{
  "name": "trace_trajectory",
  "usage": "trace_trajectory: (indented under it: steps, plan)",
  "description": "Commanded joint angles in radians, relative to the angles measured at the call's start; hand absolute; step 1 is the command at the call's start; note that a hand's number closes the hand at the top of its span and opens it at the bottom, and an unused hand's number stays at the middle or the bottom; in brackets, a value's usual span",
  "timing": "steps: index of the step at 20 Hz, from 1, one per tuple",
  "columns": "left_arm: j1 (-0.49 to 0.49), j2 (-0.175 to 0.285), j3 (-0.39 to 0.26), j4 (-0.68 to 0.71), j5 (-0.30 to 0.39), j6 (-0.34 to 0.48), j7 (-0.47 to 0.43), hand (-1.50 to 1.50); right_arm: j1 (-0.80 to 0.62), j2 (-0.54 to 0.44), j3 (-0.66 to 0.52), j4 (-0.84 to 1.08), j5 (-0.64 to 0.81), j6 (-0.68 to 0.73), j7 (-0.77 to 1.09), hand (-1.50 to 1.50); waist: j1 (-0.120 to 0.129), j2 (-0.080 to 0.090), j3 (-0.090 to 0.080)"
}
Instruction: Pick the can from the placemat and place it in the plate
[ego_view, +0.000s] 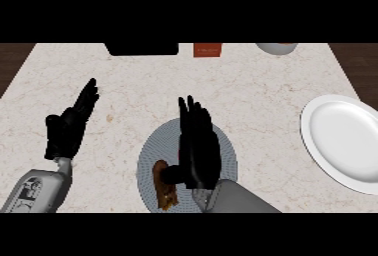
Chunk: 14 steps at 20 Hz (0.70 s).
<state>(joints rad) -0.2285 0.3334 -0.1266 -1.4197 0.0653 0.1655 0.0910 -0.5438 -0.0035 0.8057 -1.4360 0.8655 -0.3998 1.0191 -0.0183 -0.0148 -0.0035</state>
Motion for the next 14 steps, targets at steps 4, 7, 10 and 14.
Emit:
trace_trajectory:
  steps: [4, 7, 10, 14]
  plan:
    - [-0.007, 0.007, 0.023, 0.025, 0.012, -0.026, -0.024, 0.0, -0.093, 0.003, -0.031, -0.169, -0.104, 0.397, 0.333, -1.5, 0.006, 0.005, 0.001]
    - [-0.031, -0.023, -0.005, 0.001, -0.023, 0.013, 0.007, 0.0, -0.087, 0.003, -0.023, -0.207, -0.14, 0.457, 0.418, -1.5, 0.003, 0.003, 0.002]
    - [-0.069, -0.013, 0.013, -0.008, -0.002, -0.005, 0.064, 0.0, -0.099, 0.003, -0.092, -0.147, -0.172, 0.443, 0.388, -1.5, 0.013, 0.011, 0.003]
    - [-0.014, 0.006, 0.024, -0.007, -0.011, -0.03, 0.008, 0.0, -0.062, 0.003, -0.059, -0.174, -0.187, 0.452, 0.405, -1.5, 0.015, 0.01, 0.003]
